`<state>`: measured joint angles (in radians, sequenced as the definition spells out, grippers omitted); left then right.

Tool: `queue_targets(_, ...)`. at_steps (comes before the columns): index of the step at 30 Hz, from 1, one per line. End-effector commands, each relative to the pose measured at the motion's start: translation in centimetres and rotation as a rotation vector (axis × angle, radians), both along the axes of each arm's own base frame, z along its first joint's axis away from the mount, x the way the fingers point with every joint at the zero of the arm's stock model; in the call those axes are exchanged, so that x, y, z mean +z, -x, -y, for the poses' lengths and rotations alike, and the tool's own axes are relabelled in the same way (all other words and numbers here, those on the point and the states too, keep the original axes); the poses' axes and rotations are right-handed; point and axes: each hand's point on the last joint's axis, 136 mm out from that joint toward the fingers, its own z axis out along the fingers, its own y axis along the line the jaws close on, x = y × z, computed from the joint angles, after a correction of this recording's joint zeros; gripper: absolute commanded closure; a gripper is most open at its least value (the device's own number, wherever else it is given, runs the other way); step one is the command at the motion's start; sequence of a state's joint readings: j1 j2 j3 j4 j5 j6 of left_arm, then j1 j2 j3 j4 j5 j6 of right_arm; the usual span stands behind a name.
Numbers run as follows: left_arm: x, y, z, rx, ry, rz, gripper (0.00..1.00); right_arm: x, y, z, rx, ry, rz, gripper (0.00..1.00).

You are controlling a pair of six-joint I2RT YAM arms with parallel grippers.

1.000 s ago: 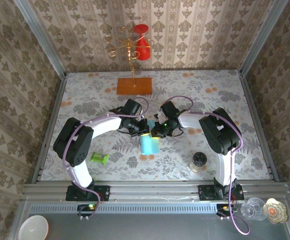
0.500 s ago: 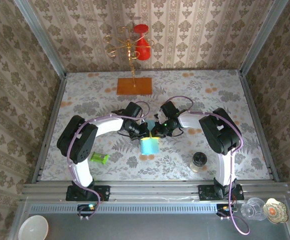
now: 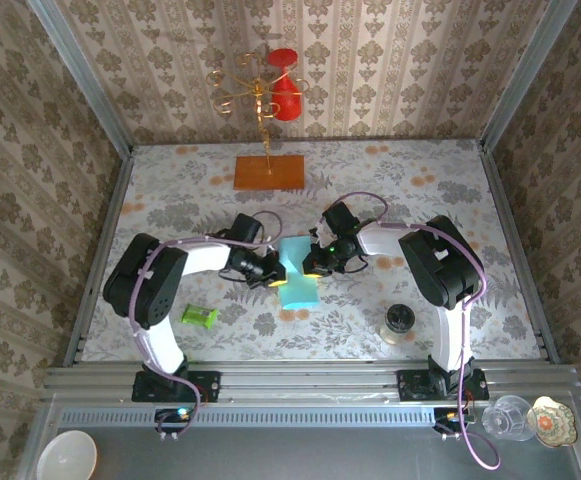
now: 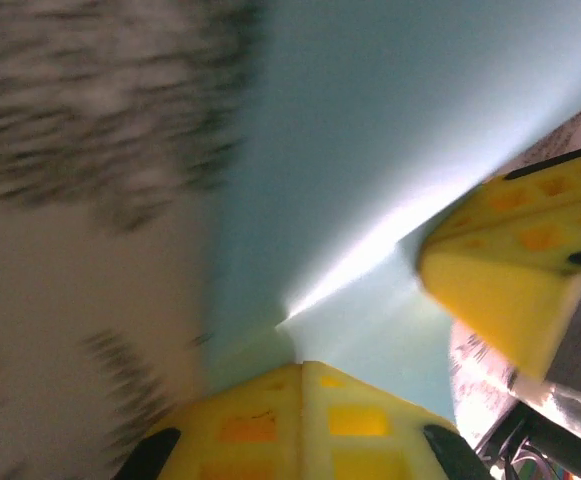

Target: Fold a paper plane with a square sheet of paper (pick it up from the middle)

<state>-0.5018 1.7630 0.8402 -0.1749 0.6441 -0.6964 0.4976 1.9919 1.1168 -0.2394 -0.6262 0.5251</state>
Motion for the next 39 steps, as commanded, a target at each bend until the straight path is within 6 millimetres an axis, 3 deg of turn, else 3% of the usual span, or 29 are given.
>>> queue_targets(1, -1.6, 1.1, -5.3, 0.092, -0.102, -0.068, 0.93, -8.5, 5.6, 7.7, -0.043, 0.383, -0.219, 0.98)
queue_targets(4, 1.4, -0.3, -5.3, 0.113, -0.059, 0.01, 0.93, -8.4, 5.6, 7.7, -0.044, 0.38, -0.219, 0.98)
queue_targets(9, 6.5, -2.2, -0.6, 0.067, 0.076, 0.146, 0.92, -8.4, 5.5, 7.6, -0.051, 0.373, -0.221, 0.98)
queue_targets(12, 6.5, -2.4, 2.6, 0.015, 0.109, 0.161, 0.92, -8.5, 5.5, 7.5, -0.053, 0.368, -0.222, 0.98)
queue_targets(18, 3.7, -2.7, 6.0, 0.022, 0.136, 0.068, 0.92, -8.6, 5.6, 7.5, -0.059, 0.367, -0.226, 0.98)
queue_targets(20, 2.7, -2.6, 5.6, 0.031, 0.116, 0.053, 0.92, -8.6, 5.6, 7.5, -0.062, 0.369, -0.228, 0.98)
queue_targets(24, -0.3, -2.7, 2.8, 0.085, 0.032, 0.024, 0.92, -8.8, 5.7, 7.7, -0.057, 0.379, -0.23, 0.98)
queue_targets(27, -2.6, -2.5, -0.8, 0.161, -0.053, -0.024, 0.93, -8.8, 5.8, 8.0, -0.053, 0.393, -0.227, 0.98)
queue_targets(29, -3.1, -2.8, -2.9, 0.227, -0.061, -0.037, 0.93, -8.9, 5.9, 8.1, -0.056, 0.395, -0.229, 0.98)
queue_targets(32, -2.5, -3.2, -5.2, 0.292, -0.053, -0.027, 0.92, -9.0, 5.9, 8.1, -0.057, 0.394, -0.232, 0.98)
queue_targets(35, -0.8, -3.7, -6.3, 0.308, -0.043, 0.012, 0.92, -8.9, 5.8, 8.1, -0.057, 0.393, -0.23, 0.98)
queue_targets(39, 2.8, -4.4, -4.5, 0.262, 0.017, 0.09, 0.92, -8.8, 5.8, 8.0, -0.056, 0.39, -0.228, 0.98)
